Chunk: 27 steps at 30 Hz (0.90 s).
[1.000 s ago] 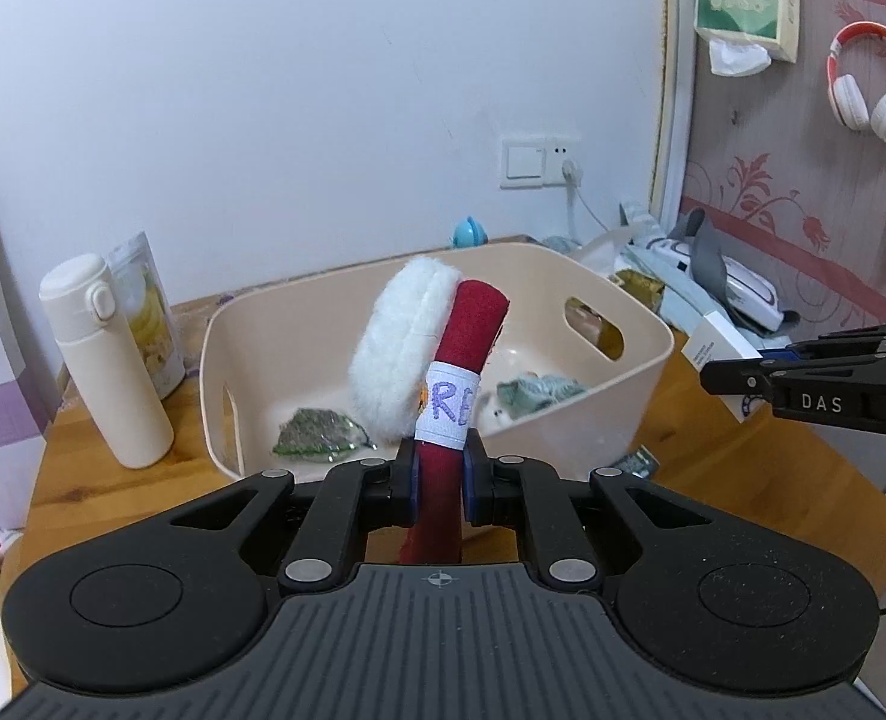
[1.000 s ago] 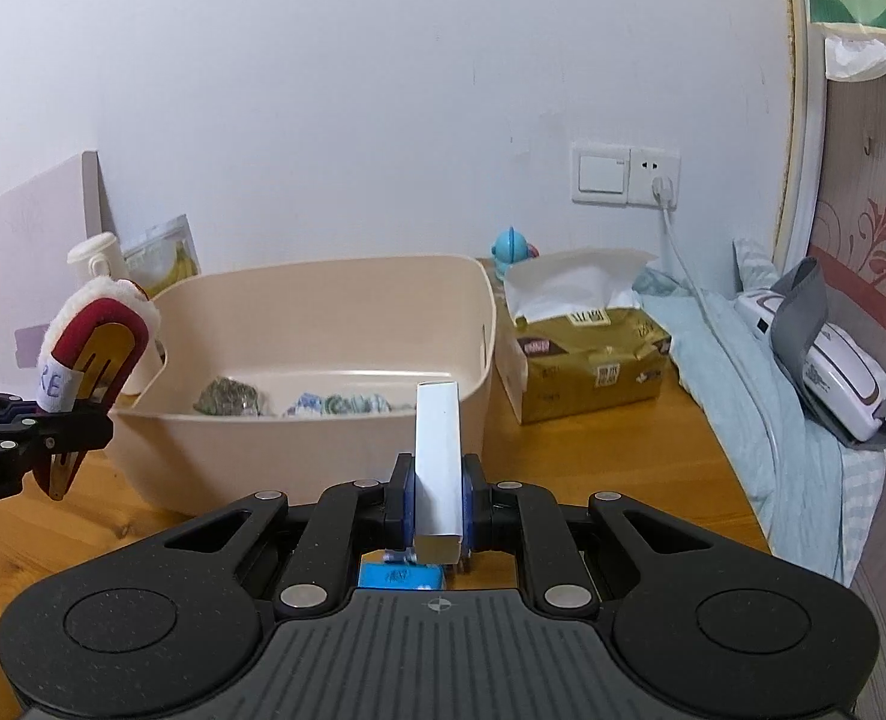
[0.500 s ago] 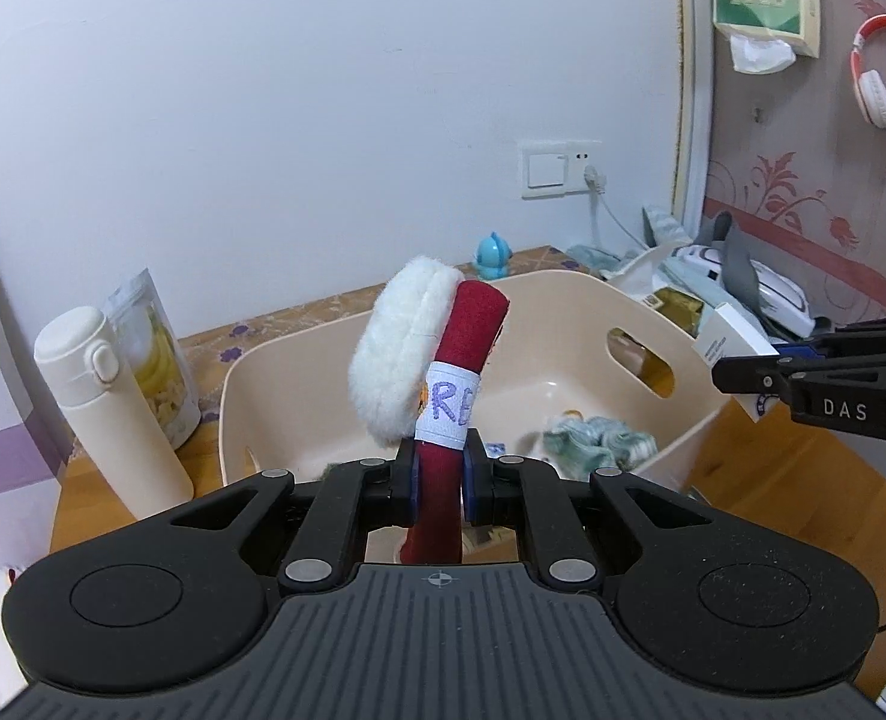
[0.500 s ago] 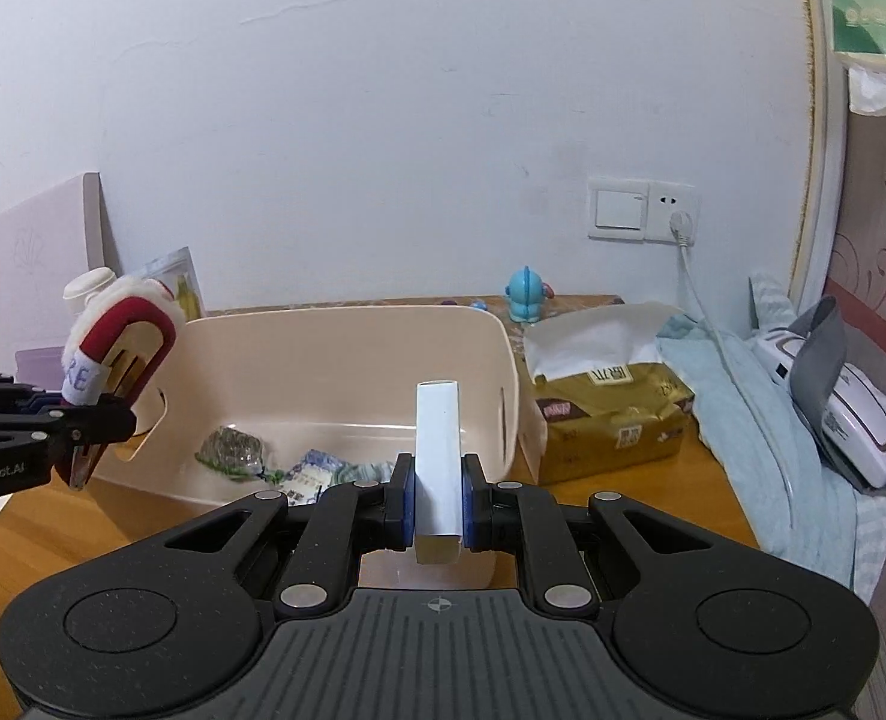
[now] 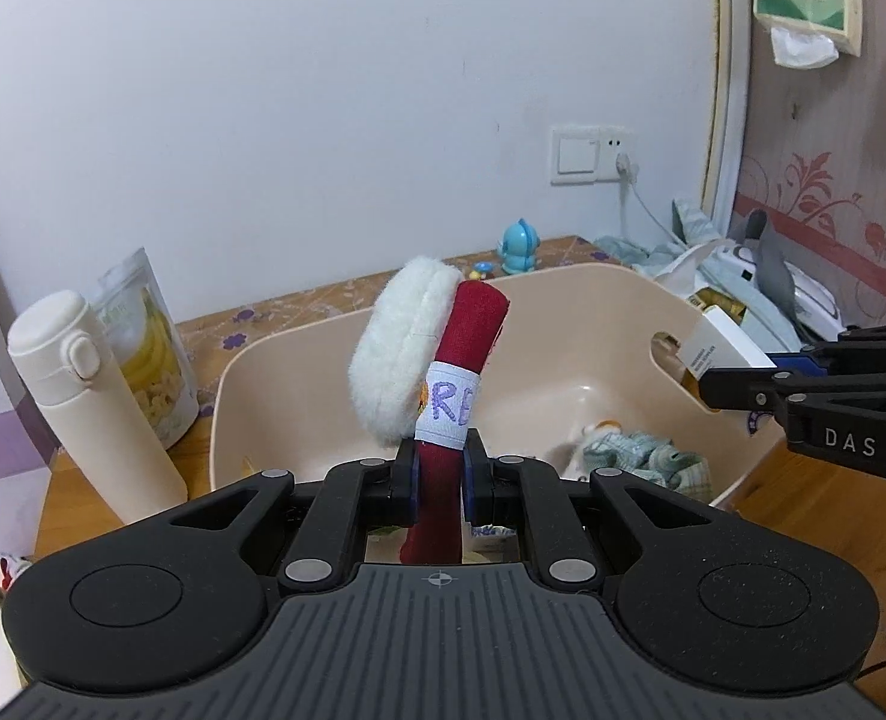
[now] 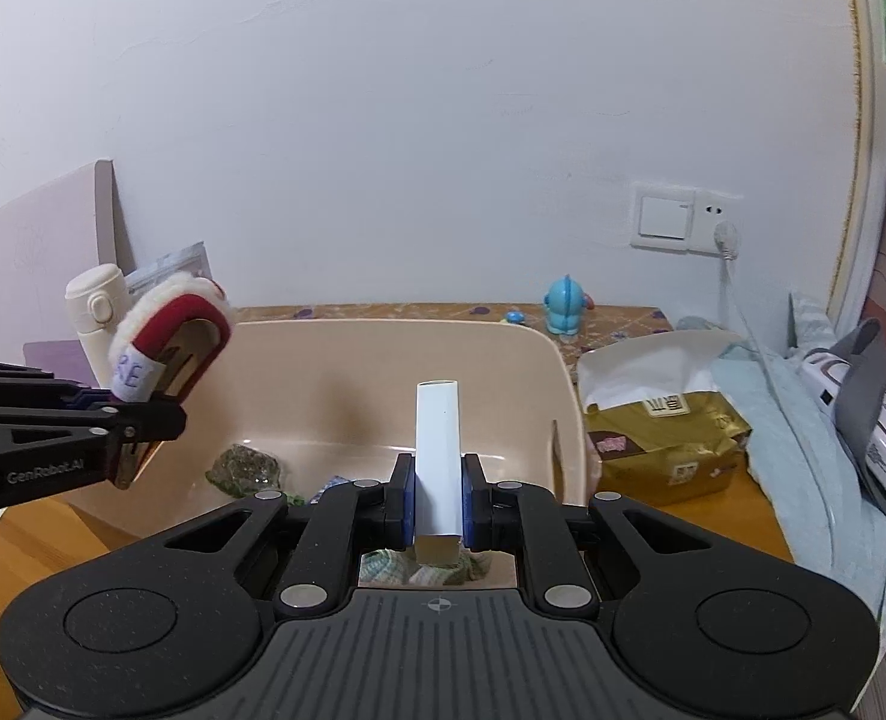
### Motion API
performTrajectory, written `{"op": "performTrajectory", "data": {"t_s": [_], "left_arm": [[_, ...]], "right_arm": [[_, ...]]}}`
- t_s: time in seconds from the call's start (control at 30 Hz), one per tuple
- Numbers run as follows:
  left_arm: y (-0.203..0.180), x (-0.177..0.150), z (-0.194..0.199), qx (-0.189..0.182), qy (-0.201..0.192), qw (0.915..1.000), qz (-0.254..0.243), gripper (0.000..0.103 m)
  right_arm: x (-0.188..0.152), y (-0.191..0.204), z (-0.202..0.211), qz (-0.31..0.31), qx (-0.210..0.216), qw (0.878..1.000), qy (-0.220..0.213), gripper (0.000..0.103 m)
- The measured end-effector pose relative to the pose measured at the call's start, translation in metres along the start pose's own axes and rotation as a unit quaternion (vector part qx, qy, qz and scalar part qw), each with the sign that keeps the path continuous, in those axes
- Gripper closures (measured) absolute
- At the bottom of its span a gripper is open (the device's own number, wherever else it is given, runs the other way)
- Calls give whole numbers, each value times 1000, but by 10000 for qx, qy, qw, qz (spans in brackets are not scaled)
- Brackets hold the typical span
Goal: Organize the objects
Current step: 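Carry both items over the beige bin and open both tools to drop them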
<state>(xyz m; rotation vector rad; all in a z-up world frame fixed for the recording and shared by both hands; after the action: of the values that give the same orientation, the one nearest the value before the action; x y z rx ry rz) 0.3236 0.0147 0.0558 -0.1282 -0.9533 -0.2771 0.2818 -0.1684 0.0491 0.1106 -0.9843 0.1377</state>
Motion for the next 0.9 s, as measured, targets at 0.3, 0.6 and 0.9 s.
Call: {"op": "performTrajectory", "data": {"t_s": [0.3,0.6,0.9], "left_arm": [[1,-4,-19,76,208,9998,23,90],[-1,-16,-38,72,522,9986,37,90],[0,-25,-43,27,730,9972,135,90]], "right_arm": [[-1,9,-19,70,72,9999,132,88],[-8,13,-32,196,72,9992,329,88],[-18,14,-41,259,101,9981,547,87]]}}
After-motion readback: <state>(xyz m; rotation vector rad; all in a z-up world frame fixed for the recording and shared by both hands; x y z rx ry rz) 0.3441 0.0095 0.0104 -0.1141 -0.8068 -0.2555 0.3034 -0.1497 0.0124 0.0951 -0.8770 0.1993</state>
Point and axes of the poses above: each gripper's, at about its wrist camera, not at the fingertips, and z roughly against the way its jaws point, y to its left, x to its top, the point moved 6 cm from there along -z, roughly the way its jaws point, and after that the axes turned 3 degrees about z, right-handed, at the moved point
